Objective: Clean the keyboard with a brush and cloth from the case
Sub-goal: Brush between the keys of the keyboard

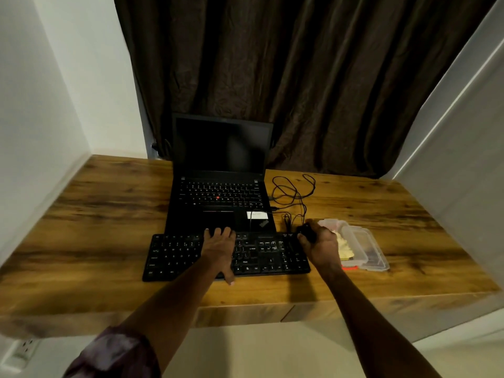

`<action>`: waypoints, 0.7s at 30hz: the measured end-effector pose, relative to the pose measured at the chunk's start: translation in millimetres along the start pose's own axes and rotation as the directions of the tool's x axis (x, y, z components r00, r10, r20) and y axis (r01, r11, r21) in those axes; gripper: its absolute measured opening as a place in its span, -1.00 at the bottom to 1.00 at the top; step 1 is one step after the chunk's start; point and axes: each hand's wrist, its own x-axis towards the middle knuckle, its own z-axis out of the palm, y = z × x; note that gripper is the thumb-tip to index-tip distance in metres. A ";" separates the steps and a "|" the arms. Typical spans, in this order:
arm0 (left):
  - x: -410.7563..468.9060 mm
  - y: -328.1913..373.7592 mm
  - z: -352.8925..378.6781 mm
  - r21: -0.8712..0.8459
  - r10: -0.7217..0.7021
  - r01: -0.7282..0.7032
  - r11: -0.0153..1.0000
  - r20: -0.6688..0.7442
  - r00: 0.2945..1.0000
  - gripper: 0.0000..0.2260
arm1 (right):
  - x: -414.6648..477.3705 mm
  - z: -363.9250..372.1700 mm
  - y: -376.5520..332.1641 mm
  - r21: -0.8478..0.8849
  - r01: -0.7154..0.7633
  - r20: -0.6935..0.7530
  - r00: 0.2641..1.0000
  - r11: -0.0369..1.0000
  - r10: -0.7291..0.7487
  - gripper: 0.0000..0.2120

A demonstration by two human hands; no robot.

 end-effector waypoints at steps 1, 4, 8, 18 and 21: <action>0.1 -0.3 -0.1 0.000 0.001 -0.001 1.000 0.000 1.000 0.24 | 3.0 7.9 -0.7 0.029 -0.002 0.024 1.000 1.000 0.002 -0.55; 0.3 -0.8 0.6 -0.011 0.004 -0.004 1.000 -0.001 1.000 0.23 | 9.3 21.7 -8.5 0.121 0.016 0.073 0.997 0.993 -0.025 -0.52; -0.2 -1.4 1.1 -0.015 0.003 -0.004 1.000 -0.001 1.000 0.23 | 3.1 6.4 -14.5 0.103 0.005 0.006 1.000 0.995 -0.005 -0.70; 1.0 -0.6 1.3 -0.001 -0.003 0.003 1.000 0.007 1.000 0.24 | 2.0 10.2 -15.5 0.113 0.025 -0.020 1.000 0.993 -0.023 -0.68; 2.3 -1.2 1.6 -0.005 -0.006 0.006 1.000 0.010 1.000 0.25 | 2.2 17.6 -27.2 0.131 0.054 0.005 0.998 0.990 -0.055 -0.66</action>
